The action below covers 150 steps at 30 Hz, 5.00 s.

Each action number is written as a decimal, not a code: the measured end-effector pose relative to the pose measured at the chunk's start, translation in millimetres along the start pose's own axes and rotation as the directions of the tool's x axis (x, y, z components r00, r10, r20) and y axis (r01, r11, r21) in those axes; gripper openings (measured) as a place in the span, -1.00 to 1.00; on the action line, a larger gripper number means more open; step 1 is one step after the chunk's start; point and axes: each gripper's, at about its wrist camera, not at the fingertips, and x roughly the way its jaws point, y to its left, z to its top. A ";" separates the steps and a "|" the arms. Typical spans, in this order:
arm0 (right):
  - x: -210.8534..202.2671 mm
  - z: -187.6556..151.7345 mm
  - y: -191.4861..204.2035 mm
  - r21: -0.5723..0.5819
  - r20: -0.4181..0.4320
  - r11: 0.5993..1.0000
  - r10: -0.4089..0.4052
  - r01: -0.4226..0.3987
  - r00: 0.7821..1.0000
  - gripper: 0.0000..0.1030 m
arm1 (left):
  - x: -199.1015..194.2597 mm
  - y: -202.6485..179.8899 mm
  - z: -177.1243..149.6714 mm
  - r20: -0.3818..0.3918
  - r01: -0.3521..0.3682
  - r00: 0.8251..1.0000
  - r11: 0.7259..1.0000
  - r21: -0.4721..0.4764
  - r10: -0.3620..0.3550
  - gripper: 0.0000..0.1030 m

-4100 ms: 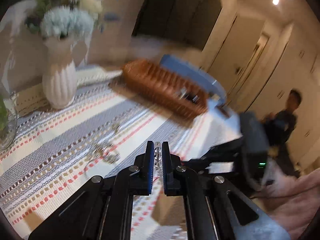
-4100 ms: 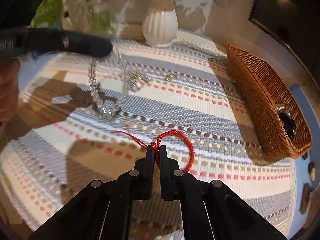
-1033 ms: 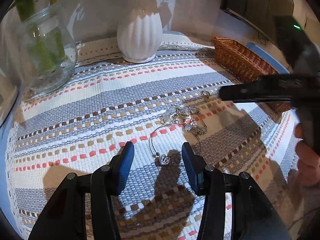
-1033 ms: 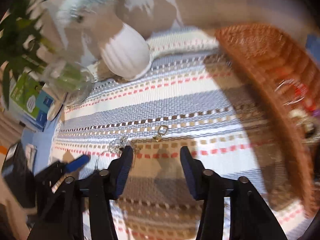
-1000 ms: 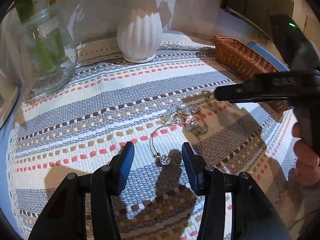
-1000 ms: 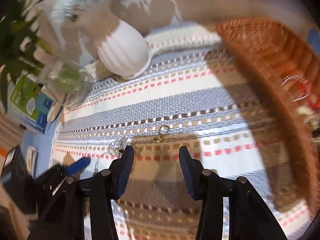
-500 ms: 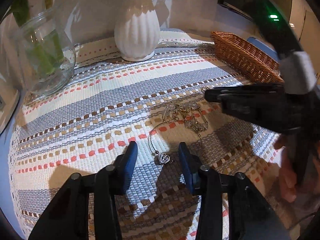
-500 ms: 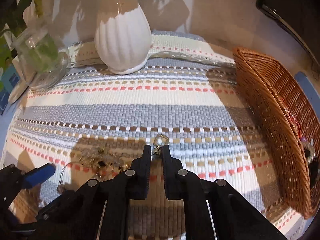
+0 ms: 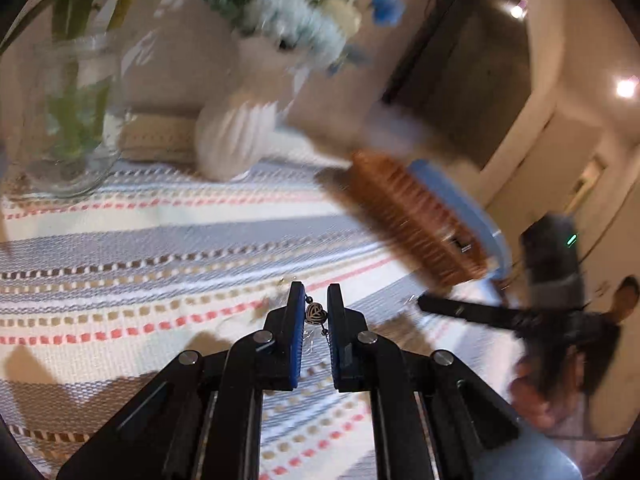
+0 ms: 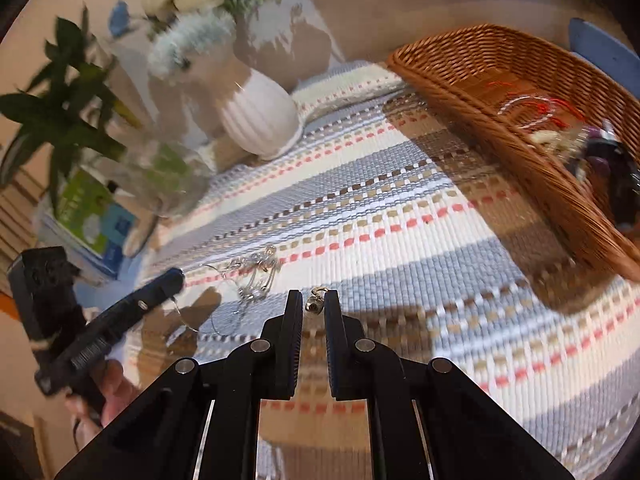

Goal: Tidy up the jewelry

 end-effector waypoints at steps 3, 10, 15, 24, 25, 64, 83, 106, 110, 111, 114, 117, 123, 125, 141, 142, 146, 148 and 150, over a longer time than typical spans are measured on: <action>-12.8 -6.3 0.5 -0.007 -0.001 1.000 0.004 -0.004 1.000 -0.80 | -6.0 6.3 2.5 0.009 0.097 0.995 0.995 -0.039 -0.097 -0.82; -36.2 -12.6 -3.0 0.013 0.028 0.997 0.074 -0.074 0.997 -0.80 | -43.9 23.1 13.8 0.145 0.326 0.939 0.941 -0.087 -0.312 -0.82; -35.9 -18.4 -9.3 0.038 0.014 0.998 0.042 -0.042 0.999 -0.80 | 8.4 25.3 10.7 -0.120 -0.066 0.991 0.995 -0.073 0.057 -0.83; -38.5 -19.2 4.1 -0.002 0.011 0.999 0.052 -0.052 0.999 -0.80 | -9.1 25.4 14.2 -0.031 0.275 0.959 0.950 -0.146 -0.283 -0.82; -38.1 -18.5 6.7 -0.008 0.010 0.998 0.065 -0.065 0.998 -0.80 | -15.0 28.1 16.1 0.002 0.304 0.952 0.941 -0.152 -0.307 -0.82; 111.9 -1.2 107.6 -0.353 -0.013 0.896 -0.295 0.272 0.956 -0.11 | -50.7 29.5 24.4 -0.001 0.192 0.981 0.966 -0.171 -0.195 -1.00; 21.2 -18.6 63.4 -0.257 -0.023 0.960 -0.122 0.112 0.992 -0.79 | -29.1 16.1 22.6 -0.067 0.193 0.977 0.974 -0.120 -0.201 -1.00; 90.8 -13.0 126.7 -0.446 -0.041 0.866 -0.274 0.227 0.961 -0.85 | -7.1 85.0 7.4 -0.255 -0.070 0.967 0.934 -0.350 -0.023 -1.00; 71.2 -15.5 114.0 -0.371 -0.063 0.911 -0.220 0.182 0.973 -0.85 | -6.8 107.9 -6.7 -0.342 -0.115 0.939 0.903 -0.413 -0.037 -1.00; 65.9 -16.1 111.0 -0.361 -0.067 0.917 -0.208 0.171 0.976 -0.85 | -13.6 114.7 -10.4 -0.333 -0.066 0.938 0.888 -0.455 -0.101 -1.00; 51.9 -18.8 105.2 -0.353 -0.057 0.924 -0.181 0.150 0.982 -0.85 | -35.0 119.3 -13.6 -0.357 -0.103 0.933 0.910 -0.402 -0.052 -0.83; 43.9 -21.6 97.3 -0.342 -0.056 0.930 -0.165 0.136 0.985 -0.85 | -52.7 121.1 -17.9 -0.379 -0.141 0.925 0.934 -0.328 0.006 -0.66; 37.6 -29.5 92.8 -0.334 -0.072 0.937 -0.129 0.098 0.989 -0.85 | -98.4 79.3 -19.6 -0.284 0.128 0.942 0.976 -0.177 -0.176 -0.38; 36.2 -31.5 94.2 -0.334 -0.071 0.938 -0.119 0.089 0.990 -0.85 | -105.0 79.9 -20.5 -0.277 0.059 0.956 0.989 -0.134 -0.094 0.17; 35.1 -37.8 91.6 -0.323 -0.086 0.944 -0.093 0.060 0.992 -0.84 | -153.8 57.3 -16.4 -0.201 -0.123 0.972 0.992 0.003 0.121 0.16; 35.9 -38.4 92.4 -0.324 -0.088 0.944 -0.092 0.059 0.992 -0.85 | -139.4 55.3 -13.0 -0.217 -0.144 0.966 0.990 0.000 0.140 0.14; 32.9 -40.1 89.3 -0.314 -0.084 0.948 -0.091 0.061 0.992 -0.84 | -75.4 55.0 -21.9 -0.362 -0.270 0.890 0.960 0.075 0.278 -0.51; 30.5 -39.7 83.6 -0.298 -0.084 0.952 -0.093 0.065 0.992 -0.84 | -55.6 53.5 -29.1 -0.397 -0.270 0.871 0.957 0.105 0.290 -0.51; 29.7 -39.1 77.7 -0.283 -0.088 0.957 -0.092 0.064 0.992 -0.84 | -49.2 49.6 -31.7 -0.393 -0.261 0.872 0.956 0.131 0.292 -0.51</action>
